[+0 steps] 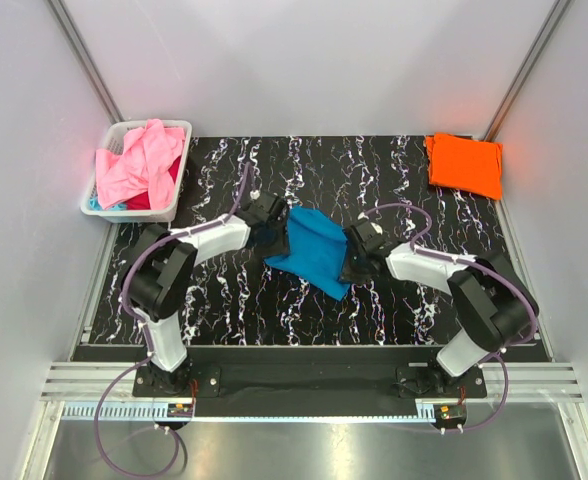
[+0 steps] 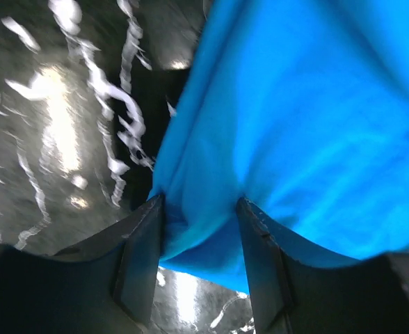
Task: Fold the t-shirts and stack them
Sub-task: Fold the tshirt
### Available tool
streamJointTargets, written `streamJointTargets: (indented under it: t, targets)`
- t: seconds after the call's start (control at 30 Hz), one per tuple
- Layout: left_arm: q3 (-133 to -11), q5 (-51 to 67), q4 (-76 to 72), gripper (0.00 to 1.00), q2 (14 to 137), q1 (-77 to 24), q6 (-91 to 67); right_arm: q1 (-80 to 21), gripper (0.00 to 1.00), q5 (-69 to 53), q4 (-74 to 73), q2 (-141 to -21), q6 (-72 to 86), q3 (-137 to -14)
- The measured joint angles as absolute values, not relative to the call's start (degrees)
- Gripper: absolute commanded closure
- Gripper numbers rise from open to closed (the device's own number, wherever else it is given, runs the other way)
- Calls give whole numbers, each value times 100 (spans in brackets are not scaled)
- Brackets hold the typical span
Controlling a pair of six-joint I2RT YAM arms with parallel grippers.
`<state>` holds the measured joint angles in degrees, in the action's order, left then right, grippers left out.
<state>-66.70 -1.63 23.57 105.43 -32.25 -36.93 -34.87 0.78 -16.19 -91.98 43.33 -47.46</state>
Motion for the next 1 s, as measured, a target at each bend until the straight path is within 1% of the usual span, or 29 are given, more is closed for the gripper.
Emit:
streamJointTargets:
  t: [0.2, 0.43, 0.63, 0.83, 1.0]
  targets:
    - [-6296, -593, 2196, 50, 10311, -3413, -3900, -3489, 81, 54, -1564, -8982, 4427, -4493]
    - [-6123, -1291, 2617, 51, 10125, -3507, -4480, -3516, 81, 84, -1730, -8556, 4554, -4139]
    - [-5898, -1861, 2932, 51, 9920, -3564, -4847, -3524, 82, 163, -2237, -8283, 4593, -3992]
    - [-5658, -2003, 3398, 50, 9537, -3601, -4862, -3527, 81, 287, -2906, -7937, 4589, -3964]
    - [-5649, -1975, 3741, 49, 8923, -3651, -4709, -3527, 78, 390, -3304, -7592, 4534, -4217]
